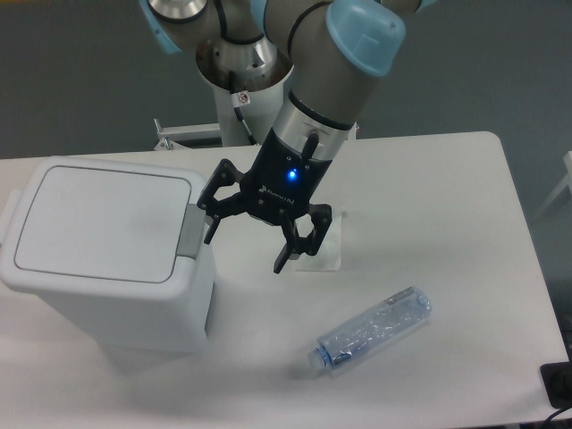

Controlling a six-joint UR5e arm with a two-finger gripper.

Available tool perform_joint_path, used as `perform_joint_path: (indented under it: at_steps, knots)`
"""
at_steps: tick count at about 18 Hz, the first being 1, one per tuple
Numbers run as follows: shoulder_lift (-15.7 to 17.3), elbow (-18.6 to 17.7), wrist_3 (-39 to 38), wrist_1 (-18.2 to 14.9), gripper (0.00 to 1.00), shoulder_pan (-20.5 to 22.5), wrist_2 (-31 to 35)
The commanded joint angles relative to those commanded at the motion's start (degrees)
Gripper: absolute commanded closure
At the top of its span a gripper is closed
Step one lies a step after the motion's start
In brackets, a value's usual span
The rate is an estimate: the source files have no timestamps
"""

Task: Open the trash can
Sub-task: 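Lower the gripper onto the lid's side button and press down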

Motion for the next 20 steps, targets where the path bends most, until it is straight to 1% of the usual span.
perform_joint_path:
  at_steps: [3,7,12,14,20]
  knots:
    - [0.7,-0.8,-0.4,-0.2,0.00,0.0,0.1]
    - [1.6,-3.0,-0.4,0.1,0.00,0.0,0.0]
    - [1.1,-3.3,-0.4,0.1,0.00,-0.3,0.0]
    - [1.1,-3.4,-0.4,0.9,0.00,-0.4,0.0]
    - [0.3,-3.5,-0.4,1.0,0.00,-0.6,0.1]
